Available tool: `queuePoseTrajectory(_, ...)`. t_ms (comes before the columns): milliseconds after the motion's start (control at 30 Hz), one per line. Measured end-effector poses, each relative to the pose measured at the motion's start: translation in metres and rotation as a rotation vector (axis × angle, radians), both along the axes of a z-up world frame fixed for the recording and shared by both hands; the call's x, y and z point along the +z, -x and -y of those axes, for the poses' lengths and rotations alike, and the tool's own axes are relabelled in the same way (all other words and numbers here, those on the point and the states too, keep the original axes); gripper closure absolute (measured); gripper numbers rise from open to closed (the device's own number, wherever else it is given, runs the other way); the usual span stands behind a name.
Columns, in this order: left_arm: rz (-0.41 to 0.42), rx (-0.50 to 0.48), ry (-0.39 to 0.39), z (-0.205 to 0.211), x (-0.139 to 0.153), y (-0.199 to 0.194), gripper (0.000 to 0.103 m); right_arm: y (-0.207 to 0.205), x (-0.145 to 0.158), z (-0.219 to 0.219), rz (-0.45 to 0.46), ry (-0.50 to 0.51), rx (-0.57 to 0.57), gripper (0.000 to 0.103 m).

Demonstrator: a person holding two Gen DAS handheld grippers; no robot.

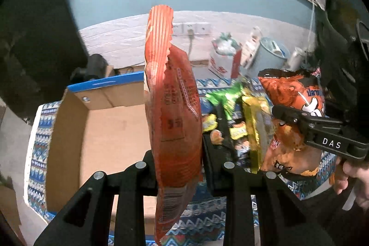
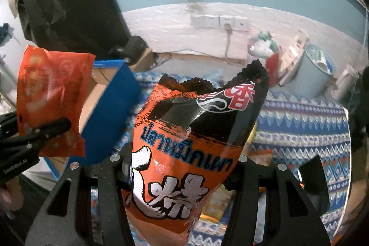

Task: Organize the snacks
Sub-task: 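Carry the red packet into the box with the left tool while the right tool carries the orange bag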

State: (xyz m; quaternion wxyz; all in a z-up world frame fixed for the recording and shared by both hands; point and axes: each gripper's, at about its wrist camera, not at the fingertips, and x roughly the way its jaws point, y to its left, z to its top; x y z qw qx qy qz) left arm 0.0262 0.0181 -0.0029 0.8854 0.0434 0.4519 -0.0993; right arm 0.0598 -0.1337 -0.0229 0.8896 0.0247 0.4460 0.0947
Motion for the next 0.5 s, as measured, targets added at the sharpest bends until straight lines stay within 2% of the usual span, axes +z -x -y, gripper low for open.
queuePoseTrajectory(267, 0.015, 0.119, -0.009, -0.051, 0.009, -0.007, 0.074, -0.023, 0.02, -0.058, 0.025, -0.057, 0.067, 0.05)
queuePoseTrajectory(500, 0.004, 0.201, -0.011, -0.096, 0.0, -0.008, 0.074, -0.044, 0.033, -0.117, 0.045, -0.086, 0.128, 0.05)
